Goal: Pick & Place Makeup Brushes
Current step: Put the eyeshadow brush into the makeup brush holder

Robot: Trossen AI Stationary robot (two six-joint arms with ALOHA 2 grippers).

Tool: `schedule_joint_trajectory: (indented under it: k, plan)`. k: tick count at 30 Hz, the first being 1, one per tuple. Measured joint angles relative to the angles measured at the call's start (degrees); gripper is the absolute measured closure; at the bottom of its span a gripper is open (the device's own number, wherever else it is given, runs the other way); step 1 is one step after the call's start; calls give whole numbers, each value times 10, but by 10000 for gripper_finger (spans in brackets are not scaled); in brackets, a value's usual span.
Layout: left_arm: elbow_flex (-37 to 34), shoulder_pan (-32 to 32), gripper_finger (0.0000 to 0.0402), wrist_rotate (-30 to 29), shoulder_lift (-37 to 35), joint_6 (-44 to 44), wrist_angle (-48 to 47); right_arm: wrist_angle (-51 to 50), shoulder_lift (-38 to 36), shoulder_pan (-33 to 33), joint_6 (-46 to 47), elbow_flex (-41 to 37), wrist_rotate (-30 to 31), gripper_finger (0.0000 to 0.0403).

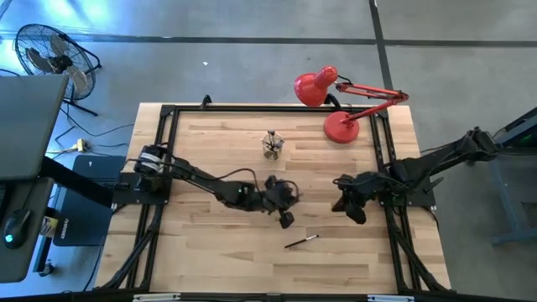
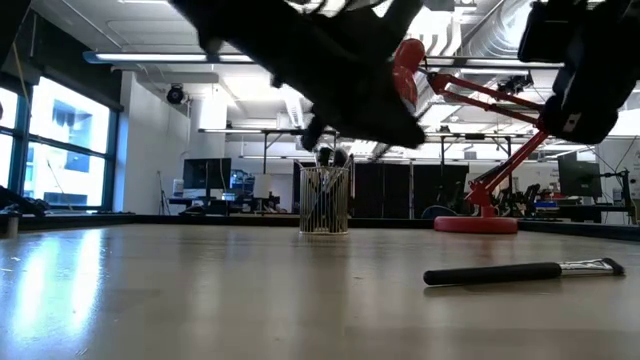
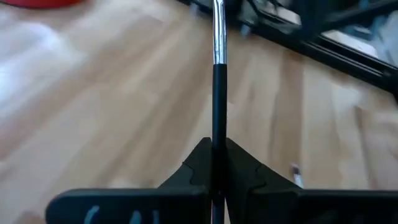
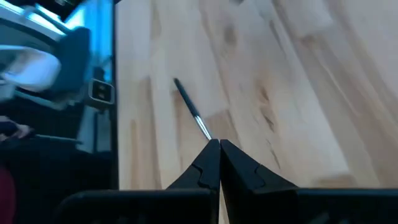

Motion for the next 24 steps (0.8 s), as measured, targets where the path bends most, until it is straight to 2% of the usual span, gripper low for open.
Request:
schedule_joint_trajectory:
  k: [2,4,7,10,13,16,19,21,24]
  plan:
    - [-26,0,392,-24,-28,16,13,56,1,5,3,-26,0,402]
    - [-56,-1,392,-75,-60,37,32,100,2,8,15,-44,3,402]
    - [-143,0,392,-156,-133,57,54,127,4,9,18,-57,27,403]
    - [-258,13,392,-205,-210,74,166,133,8,8,0,-59,61,403]
    - [-379,36,392,-214,-274,96,315,144,10,5,-39,-59,100,403]
    - [-472,74,392,-179,-297,145,501,166,14,-2,-108,-58,150,403]
    - [-524,137,392,-80,-297,194,660,210,23,-14,-182,-58,202,403]
    - [-528,192,392,3,-286,193,697,249,32,-24,-225,-58,239,403]
    - [-511,278,392,148,-266,173,681,302,50,-48,-276,-58,279,403]
